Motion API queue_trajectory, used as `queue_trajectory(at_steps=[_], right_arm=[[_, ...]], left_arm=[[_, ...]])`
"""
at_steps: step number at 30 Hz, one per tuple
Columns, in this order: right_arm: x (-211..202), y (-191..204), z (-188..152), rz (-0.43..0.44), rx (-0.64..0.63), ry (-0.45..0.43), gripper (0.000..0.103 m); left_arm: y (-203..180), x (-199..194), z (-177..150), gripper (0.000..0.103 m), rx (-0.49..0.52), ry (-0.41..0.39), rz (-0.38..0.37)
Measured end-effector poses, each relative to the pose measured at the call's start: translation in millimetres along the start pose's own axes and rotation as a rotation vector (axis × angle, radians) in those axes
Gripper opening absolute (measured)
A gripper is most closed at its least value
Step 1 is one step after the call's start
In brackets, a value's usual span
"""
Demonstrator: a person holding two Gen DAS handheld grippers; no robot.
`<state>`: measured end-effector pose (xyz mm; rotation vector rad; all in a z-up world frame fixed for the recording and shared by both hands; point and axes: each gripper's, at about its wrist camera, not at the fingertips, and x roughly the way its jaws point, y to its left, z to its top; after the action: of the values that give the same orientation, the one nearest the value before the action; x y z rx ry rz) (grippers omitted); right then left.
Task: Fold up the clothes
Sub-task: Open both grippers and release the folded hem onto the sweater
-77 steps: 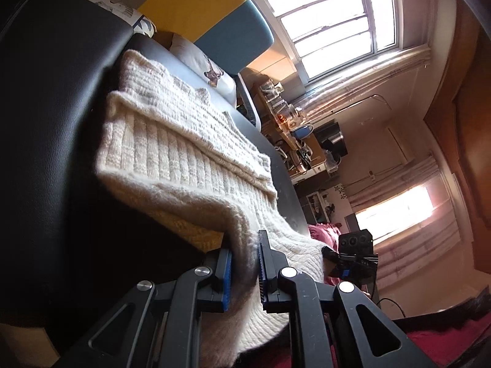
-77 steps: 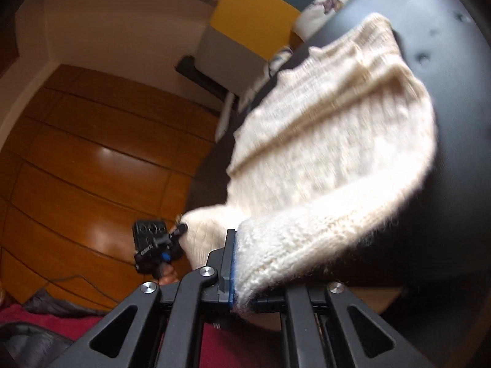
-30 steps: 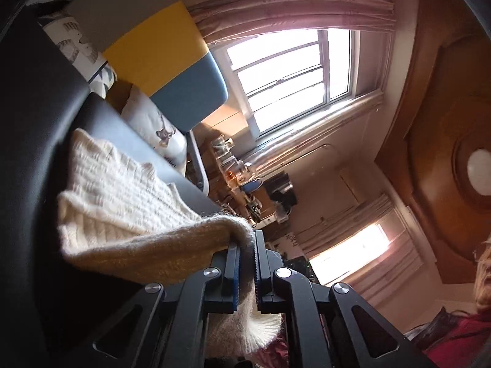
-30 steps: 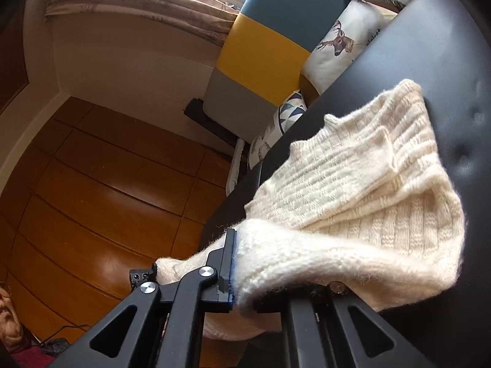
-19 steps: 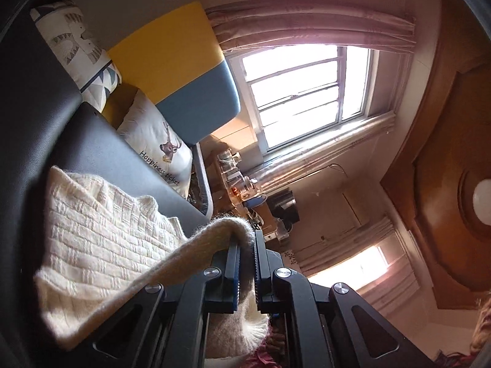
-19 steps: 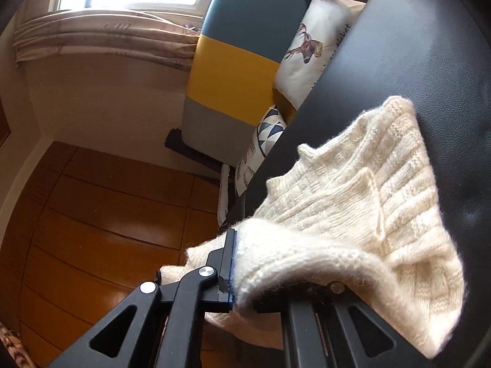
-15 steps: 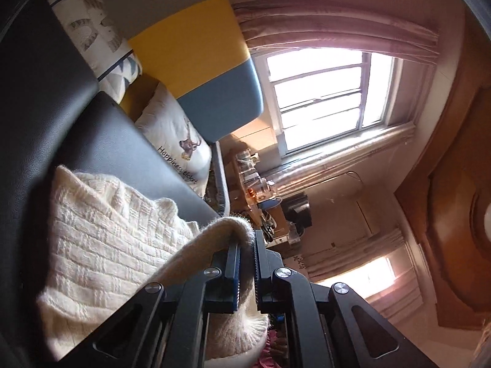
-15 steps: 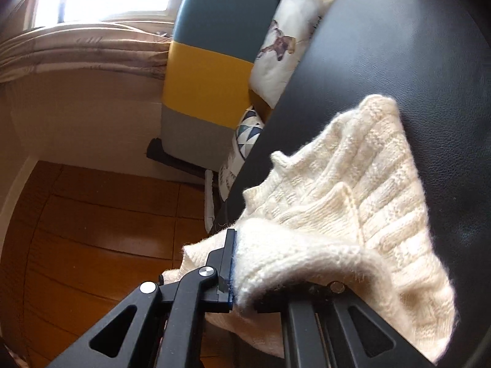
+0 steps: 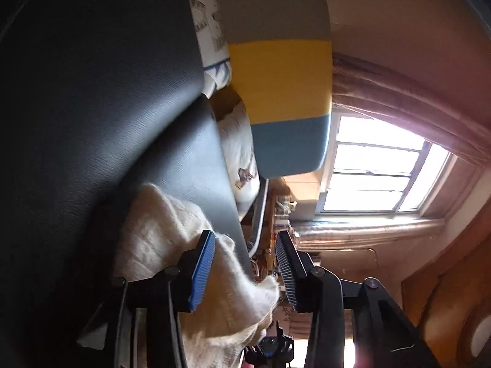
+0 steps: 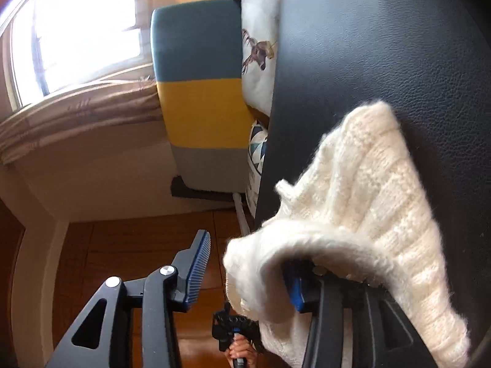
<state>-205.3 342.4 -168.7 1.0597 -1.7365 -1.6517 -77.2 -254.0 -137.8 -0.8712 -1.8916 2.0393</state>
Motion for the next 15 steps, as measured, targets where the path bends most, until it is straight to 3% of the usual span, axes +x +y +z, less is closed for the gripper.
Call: queue_trajectory(at_steps=[3, 6, 8, 10, 15], right_arm=[[5, -2, 4, -0.019, 0.012, -0.013, 0.048], [4, 11, -1, -0.036, -0.052, -0.002, 0.048], [1, 25, -9, -0.094, -0.137, 0.013, 0.048], [-1, 40, -21, -0.177, -0.241, 0.032, 0.048], [11, 66, -69, -0.443, -0.565, 0.12, 0.048]], left_arm=[[-11, -3, -12, 0.041, 0.165, 0.024, 0.128], [-28, -1, -33, 0.042, 0.388, 0.077, 0.237], [-34, 2, -49, 0.044, 0.517, 0.105, 0.292], [-32, 5, -60, 0.047, 0.582, 0.146, 0.32], [-24, 6, -76, 0.047, 0.63, 0.191, 0.326]])
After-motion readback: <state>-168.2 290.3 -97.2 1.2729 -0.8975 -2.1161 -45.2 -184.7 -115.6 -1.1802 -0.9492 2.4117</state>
